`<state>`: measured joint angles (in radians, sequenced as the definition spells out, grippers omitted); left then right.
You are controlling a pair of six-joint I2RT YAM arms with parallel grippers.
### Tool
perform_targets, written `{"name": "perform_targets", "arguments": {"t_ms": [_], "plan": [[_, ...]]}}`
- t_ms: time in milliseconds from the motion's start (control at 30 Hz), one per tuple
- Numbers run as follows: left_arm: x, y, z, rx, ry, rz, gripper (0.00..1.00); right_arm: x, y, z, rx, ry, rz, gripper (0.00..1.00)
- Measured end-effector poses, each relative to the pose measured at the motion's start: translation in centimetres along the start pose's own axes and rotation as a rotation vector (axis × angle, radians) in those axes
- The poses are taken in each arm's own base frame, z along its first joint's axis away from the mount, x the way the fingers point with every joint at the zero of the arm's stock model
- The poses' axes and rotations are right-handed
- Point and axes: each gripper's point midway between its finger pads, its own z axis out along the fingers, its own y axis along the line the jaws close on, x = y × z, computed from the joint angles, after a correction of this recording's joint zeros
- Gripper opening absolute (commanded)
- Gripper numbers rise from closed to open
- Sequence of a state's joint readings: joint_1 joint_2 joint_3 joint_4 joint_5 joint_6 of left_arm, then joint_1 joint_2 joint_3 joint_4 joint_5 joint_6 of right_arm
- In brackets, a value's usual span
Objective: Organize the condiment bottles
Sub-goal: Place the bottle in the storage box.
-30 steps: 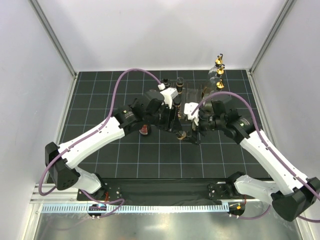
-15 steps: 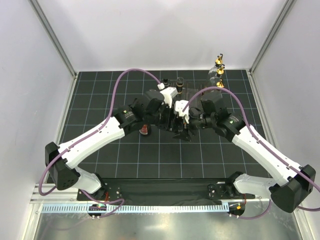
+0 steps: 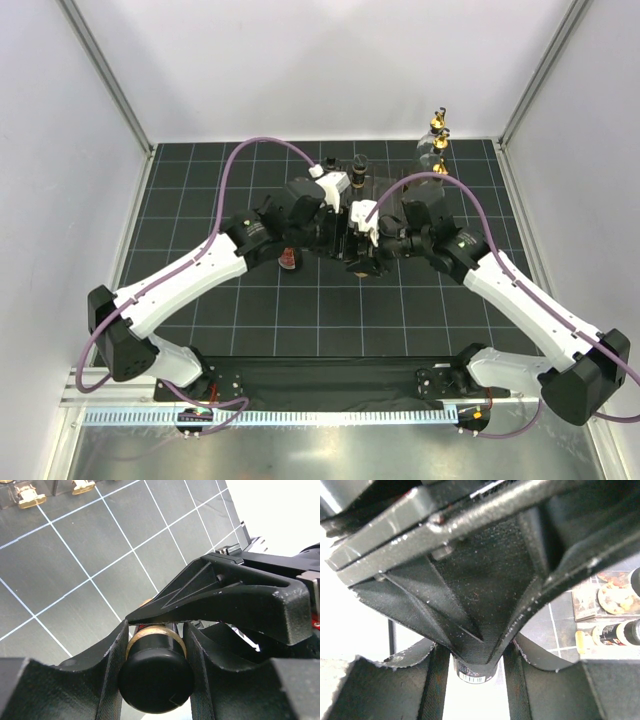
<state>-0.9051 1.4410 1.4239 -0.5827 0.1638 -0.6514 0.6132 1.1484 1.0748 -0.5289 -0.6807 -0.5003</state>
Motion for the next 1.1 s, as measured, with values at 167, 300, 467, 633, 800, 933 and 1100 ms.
{"name": "perform_targets", "arguments": {"t_ms": [167, 300, 467, 633, 800, 933, 1100], "plan": [[0.1, -0.4, -0.3, 0.007, -0.008, -0.003, 0.59, 0.1, 0.6, -0.1, -0.019, -0.017, -0.001, 0.04], [-0.8, -0.6, -1.4, 0.006, -0.059, -0.01, 0.75, -0.2, 1.1, -0.4, -0.046, -0.048, -0.025, 0.04], [-2.5, -1.4, -4.0, 0.029, -0.152, 0.002, 0.83, 0.1, 1.5, -0.5, -0.059, -0.051, -0.037, 0.04], [-4.5, -1.6, -7.0, 0.038, -0.255, 0.012, 0.88, 1.4, 1.8, -0.4, -0.07, -0.023, -0.024, 0.04], [-5.7, -0.7, -9.1, 0.011, -0.331, 0.034, 0.93, 2.4, 2.0, -0.4, -0.075, -0.002, -0.004, 0.04], [-6.0, 0.3, -10.6, -0.024, -0.379, 0.064, 0.96, 2.4, 1.5, -0.9, -0.06, -0.011, 0.012, 0.04], [-5.0, 1.7, -11.6, -0.063, -0.402, 0.106, 0.98, 2.0, 0.8, -2.0, -0.033, -0.043, 0.06, 0.04]]}}
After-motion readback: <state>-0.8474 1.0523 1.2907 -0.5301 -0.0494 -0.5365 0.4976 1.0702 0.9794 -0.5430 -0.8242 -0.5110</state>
